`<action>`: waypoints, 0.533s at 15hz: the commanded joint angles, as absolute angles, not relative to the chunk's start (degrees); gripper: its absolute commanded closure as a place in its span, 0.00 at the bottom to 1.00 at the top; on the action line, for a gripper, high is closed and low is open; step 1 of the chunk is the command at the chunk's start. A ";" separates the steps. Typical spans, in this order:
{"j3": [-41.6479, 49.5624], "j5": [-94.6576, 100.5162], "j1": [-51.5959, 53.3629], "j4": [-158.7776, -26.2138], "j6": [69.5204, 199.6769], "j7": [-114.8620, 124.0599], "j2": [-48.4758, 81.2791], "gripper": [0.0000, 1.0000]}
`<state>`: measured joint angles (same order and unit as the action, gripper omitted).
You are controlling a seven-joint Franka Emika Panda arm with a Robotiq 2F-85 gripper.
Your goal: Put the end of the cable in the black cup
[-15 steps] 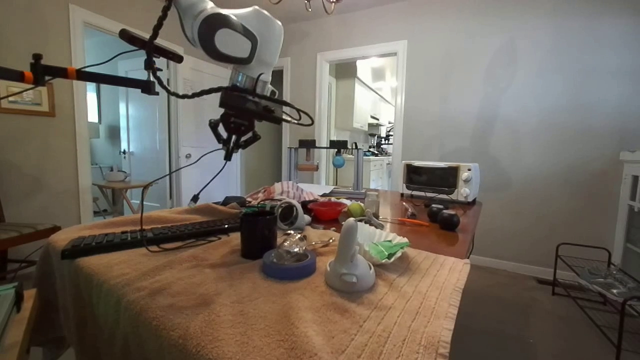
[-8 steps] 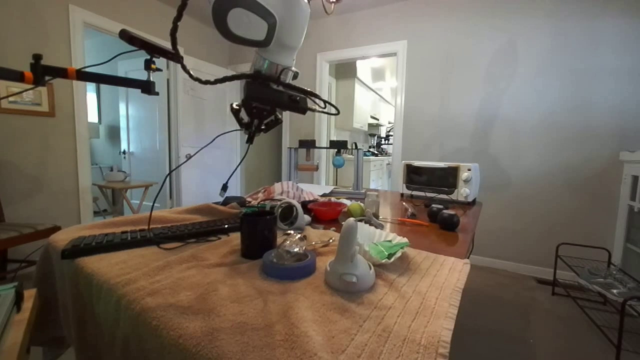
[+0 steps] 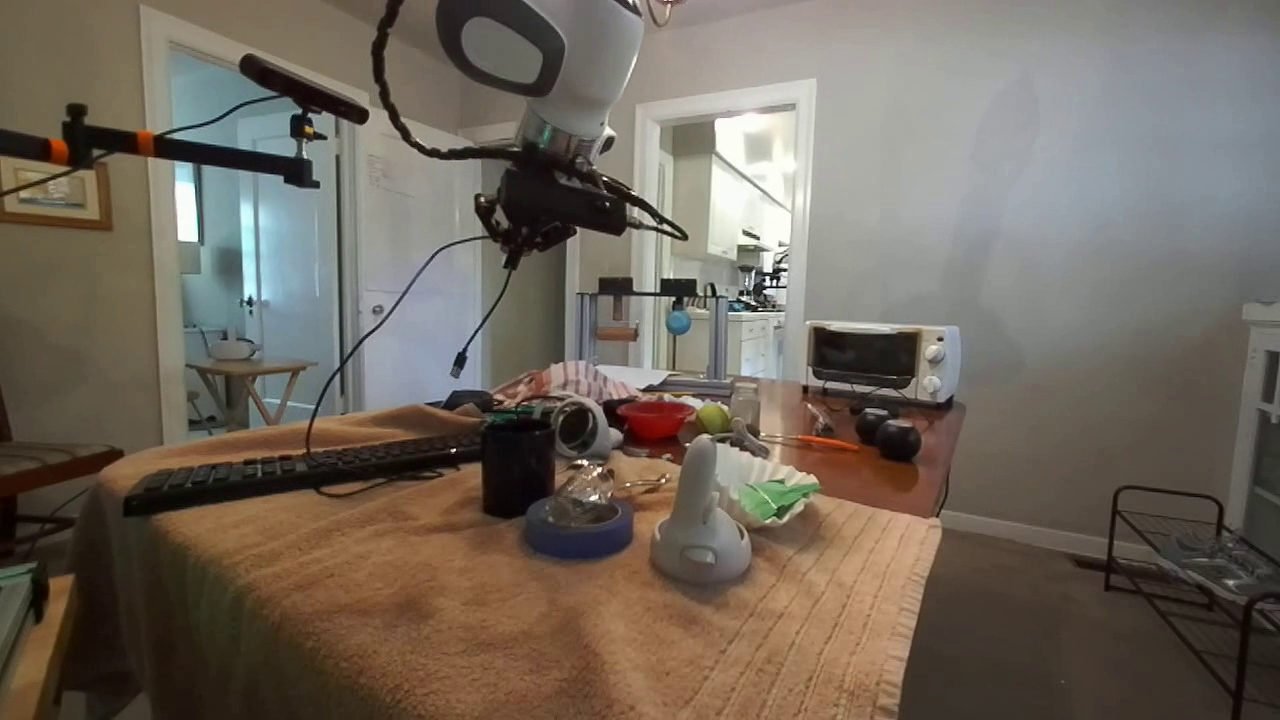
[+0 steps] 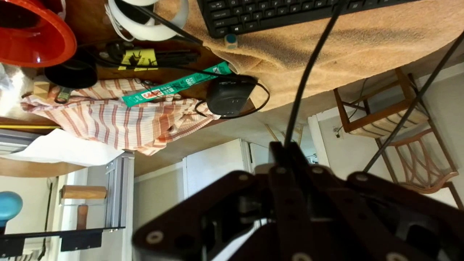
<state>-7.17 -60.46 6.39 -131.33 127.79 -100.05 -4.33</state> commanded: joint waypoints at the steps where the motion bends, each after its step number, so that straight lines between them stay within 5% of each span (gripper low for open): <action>1: -6.59 -65.17 6.72 -129.30 129.08 -107.63 -0.89 0.99; 8: -6.13 -70.68 5.80 -126.38 133.53 -118.23 4.83 0.99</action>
<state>-6.40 -69.05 6.01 -128.39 131.58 -114.19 1.62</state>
